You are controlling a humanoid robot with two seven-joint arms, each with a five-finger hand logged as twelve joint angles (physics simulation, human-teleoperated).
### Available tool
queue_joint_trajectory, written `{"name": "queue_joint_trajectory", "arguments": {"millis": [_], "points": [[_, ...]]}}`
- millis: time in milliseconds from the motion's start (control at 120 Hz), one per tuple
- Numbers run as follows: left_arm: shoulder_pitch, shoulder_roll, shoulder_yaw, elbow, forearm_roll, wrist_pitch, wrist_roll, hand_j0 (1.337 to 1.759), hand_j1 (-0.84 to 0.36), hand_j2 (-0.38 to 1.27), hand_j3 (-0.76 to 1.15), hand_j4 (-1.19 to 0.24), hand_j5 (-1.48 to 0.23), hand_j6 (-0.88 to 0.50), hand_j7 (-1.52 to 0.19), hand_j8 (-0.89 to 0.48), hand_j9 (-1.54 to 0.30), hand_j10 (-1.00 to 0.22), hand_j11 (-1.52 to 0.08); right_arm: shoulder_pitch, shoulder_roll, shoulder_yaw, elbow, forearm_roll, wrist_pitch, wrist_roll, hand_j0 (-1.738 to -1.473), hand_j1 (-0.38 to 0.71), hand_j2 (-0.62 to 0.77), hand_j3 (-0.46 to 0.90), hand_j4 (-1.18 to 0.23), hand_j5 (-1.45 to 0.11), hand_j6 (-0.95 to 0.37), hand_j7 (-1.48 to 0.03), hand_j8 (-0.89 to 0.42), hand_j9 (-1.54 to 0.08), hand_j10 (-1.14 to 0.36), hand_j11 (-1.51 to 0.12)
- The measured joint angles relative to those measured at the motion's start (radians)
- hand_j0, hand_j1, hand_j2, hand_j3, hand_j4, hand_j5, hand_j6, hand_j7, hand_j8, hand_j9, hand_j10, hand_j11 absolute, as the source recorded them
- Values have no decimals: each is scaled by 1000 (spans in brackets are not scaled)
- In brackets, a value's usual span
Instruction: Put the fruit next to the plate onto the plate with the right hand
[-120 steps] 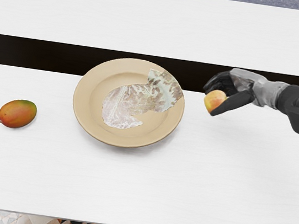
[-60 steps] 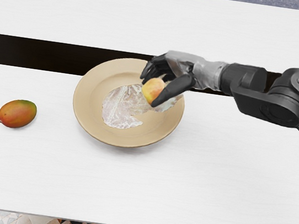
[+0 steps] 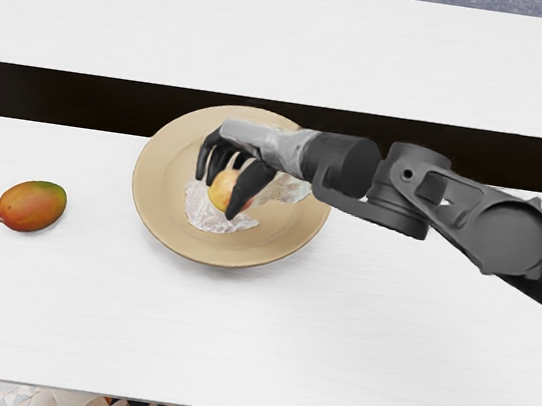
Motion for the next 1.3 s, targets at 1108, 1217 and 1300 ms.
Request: {"name": "queue_joint_trajectory", "arguments": {"millis": [1108, 1217, 1300], "points": [[0, 0, 0, 0, 0, 0, 0, 1658, 55, 49, 0, -245, -318, -245, -318, -245, -318, -245, -318, 32, -126, 19, -65, 452, 111, 118, -1658, -238, -3, 0, -99, -130, -100, -129, -92, -130, -93, -129], [0, 0, 0, 0, 0, 0, 0, 1658, 55, 49, 0, -245, -318, -245, -318, -245, -318, -245, -318, 29, -210, 37, -64, 655, 241, 135, -1658, -263, -5, 0, -76, -99, -76, -98, -71, -99, -72, -98], [0, 0, 0, 0, 0, 0, 0, 1658, 55, 49, 0, -245, -318, -245, -318, -245, -318, -245, -318, 18, -287, 41, -65, 789, 326, 163, -1658, -276, -6, 0, -64, -83, -64, -83, -61, -83, -61, -83]]}}
